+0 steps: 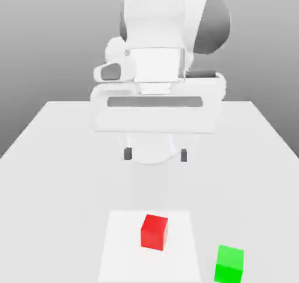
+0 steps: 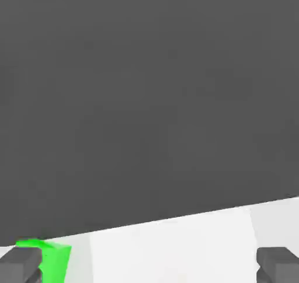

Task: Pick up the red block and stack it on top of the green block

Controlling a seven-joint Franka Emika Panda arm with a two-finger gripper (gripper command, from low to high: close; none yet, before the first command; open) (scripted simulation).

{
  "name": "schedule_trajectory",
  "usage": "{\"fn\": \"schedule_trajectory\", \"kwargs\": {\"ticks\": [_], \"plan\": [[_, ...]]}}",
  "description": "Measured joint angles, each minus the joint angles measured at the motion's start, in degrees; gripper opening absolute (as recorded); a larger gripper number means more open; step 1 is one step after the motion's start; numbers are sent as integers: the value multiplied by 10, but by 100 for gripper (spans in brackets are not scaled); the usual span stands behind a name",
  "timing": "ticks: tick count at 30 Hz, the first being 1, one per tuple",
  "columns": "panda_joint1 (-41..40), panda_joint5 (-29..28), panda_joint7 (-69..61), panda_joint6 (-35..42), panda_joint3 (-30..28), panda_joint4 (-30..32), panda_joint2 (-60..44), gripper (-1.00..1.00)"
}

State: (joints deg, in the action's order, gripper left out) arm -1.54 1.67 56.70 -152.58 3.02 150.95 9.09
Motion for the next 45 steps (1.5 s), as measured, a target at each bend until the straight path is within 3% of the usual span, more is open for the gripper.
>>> {"fn": "schedule_trajectory", "kwargs": {"ticks": [5, 11, 12, 19, 25, 34, 38, 39, 45], "plan": [[-1, -17, 44, -61, 2, 50, -104, 0], [10, -38, 64, -163, -13, 41, -228, 0], [11, -39, 65, -173, -15, 40, -241, -100], [11, -41, 66, -173, -14, 40, -240, -100], [7, -23, 54, -78, -5, 55, -130, -100], [98, -42, 109, 41, 55, -111, -178, -100], [115, -65, 130, -7, 50, -132, -249, -100], [119, -71, 134, -24, 46, -134, -267, 100], [121, -73, 136, -32, 43, -135, -276, 100]]}}
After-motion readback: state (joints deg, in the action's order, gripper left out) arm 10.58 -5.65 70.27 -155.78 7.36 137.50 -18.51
